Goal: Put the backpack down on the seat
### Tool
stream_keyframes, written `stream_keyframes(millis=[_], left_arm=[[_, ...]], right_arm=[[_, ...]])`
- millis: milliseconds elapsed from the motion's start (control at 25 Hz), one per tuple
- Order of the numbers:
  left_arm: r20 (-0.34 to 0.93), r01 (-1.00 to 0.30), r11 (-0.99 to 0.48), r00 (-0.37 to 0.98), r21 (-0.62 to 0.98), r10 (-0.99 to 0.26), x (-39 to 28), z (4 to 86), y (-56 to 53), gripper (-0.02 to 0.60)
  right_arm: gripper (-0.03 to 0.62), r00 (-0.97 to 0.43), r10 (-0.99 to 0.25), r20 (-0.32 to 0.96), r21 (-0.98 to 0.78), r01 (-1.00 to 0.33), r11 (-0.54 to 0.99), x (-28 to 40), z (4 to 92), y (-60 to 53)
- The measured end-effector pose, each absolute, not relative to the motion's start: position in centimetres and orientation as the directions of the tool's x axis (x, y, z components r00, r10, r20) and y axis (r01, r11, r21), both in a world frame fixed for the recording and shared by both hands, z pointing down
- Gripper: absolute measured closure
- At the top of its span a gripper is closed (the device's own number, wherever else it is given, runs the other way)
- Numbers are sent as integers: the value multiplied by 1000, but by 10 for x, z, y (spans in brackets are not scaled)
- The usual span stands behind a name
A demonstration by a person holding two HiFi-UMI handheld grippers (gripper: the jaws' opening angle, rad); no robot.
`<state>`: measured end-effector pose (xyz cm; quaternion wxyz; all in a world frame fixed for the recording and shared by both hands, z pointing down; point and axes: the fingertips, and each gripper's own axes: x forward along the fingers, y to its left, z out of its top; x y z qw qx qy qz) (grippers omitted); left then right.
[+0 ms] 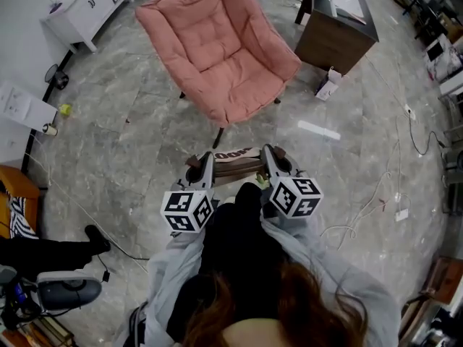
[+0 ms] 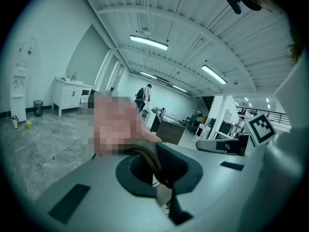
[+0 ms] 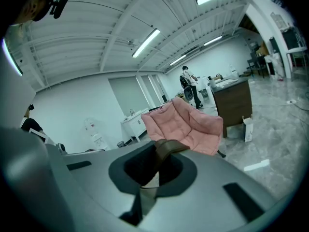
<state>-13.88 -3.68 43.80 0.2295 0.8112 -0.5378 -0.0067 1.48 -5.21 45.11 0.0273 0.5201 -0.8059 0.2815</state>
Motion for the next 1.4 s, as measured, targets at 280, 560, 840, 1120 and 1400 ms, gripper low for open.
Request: stream_keyframes(millis=[280, 560, 840, 1120, 1400], left_arm=[[255, -845, -345, 469, 410, -846, -127, 449, -38, 568], [262, -831, -357, 491, 427, -831, -108, 455, -61, 568], [288, -818, -359, 513, 450, -808, -81, 465, -107, 568], [286, -807, -361, 525, 469, -802, -49, 466, -176, 568], [259, -780, -360, 540, 511, -801, -22, 463, -248, 568]], right_arm=[[585, -411, -837, 362, -438, -867, 236, 28, 460, -46], [585, -384, -838, 388, -444, -874, 195, 48, 469, -59], [585, -363, -831, 421, -449, -880, 156, 76, 478, -102], [585, -353, -834, 424, -448, -882, 145, 108, 472, -176], [585, -358, -838, 413, -444, -882, 158, 134, 469, -251]])
